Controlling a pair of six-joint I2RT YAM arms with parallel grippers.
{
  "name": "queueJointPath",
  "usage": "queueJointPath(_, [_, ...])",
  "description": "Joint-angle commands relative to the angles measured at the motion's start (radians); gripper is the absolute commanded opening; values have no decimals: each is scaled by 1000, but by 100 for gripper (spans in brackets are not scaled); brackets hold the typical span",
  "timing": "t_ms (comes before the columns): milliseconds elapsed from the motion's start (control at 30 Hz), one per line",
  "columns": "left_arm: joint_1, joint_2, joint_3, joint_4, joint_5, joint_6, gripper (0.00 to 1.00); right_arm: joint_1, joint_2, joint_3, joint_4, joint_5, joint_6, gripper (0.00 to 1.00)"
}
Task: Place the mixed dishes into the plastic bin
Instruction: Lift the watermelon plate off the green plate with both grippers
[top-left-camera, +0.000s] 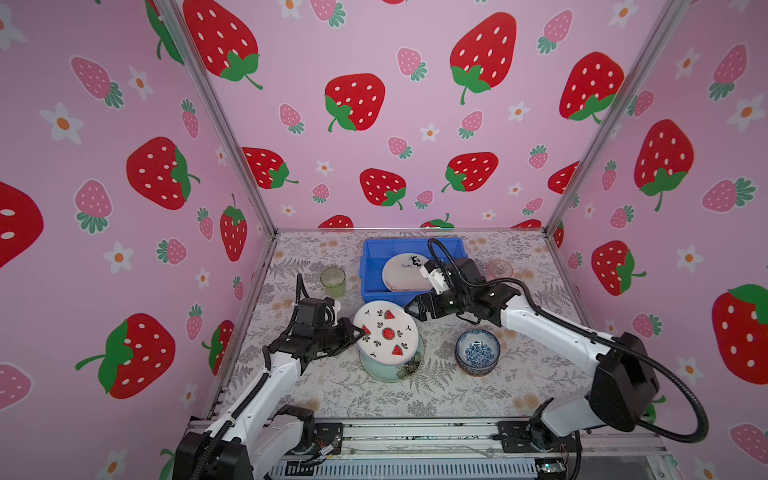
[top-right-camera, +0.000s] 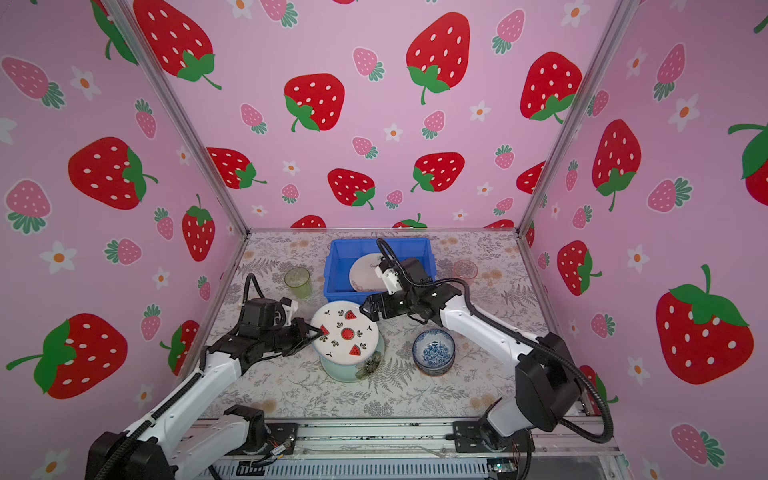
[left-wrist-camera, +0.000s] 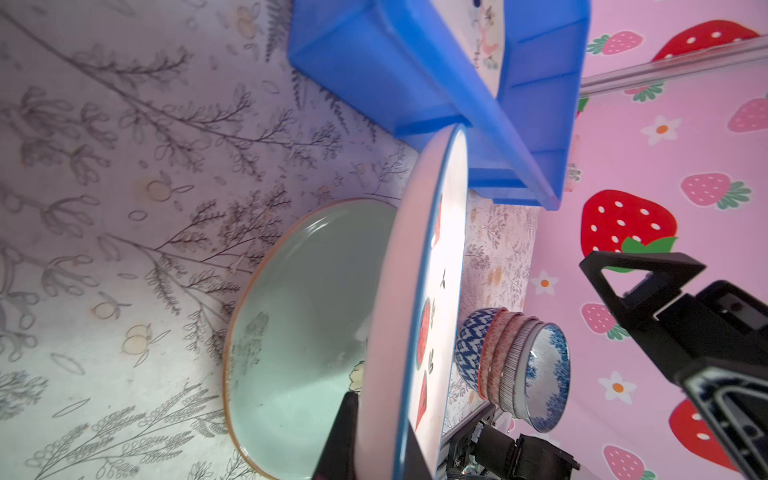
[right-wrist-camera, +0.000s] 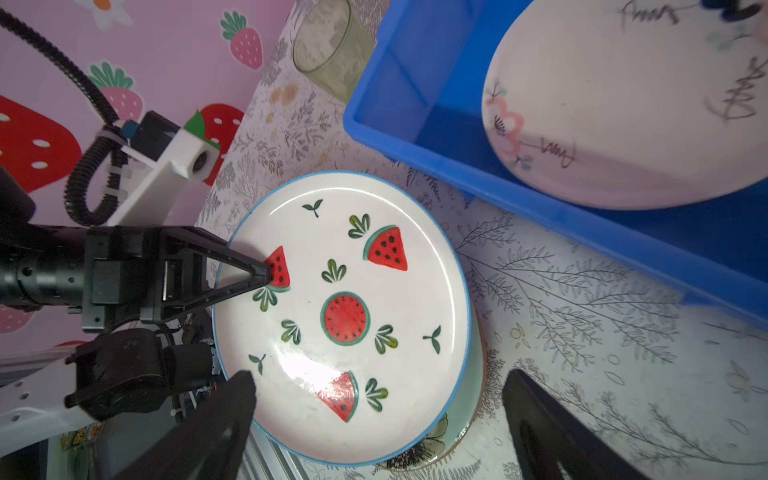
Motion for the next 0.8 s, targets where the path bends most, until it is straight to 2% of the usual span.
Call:
queueJointPath(0, [3, 10, 111, 104, 186, 68, 0, -44, -79, -16, -65, -15, 34, 97])
queueJointPath(200, [-2, 105, 200, 227, 337, 77, 0, -123, -204, -109, -58, -82, 80, 95])
queueJointPath(333, [-23, 167, 274, 244, 386, 95, 0, -155, -266, -182, -10, -129, 122, 92])
queueJointPath(633, [-94, 230, 339, 275, 396, 103, 0, -193, -276, -229, 78, -215, 150, 82])
queueJointPath(767, [-111, 243, 332, 295, 388, 99, 0, -209, -263, -233, 126, -263, 162, 69])
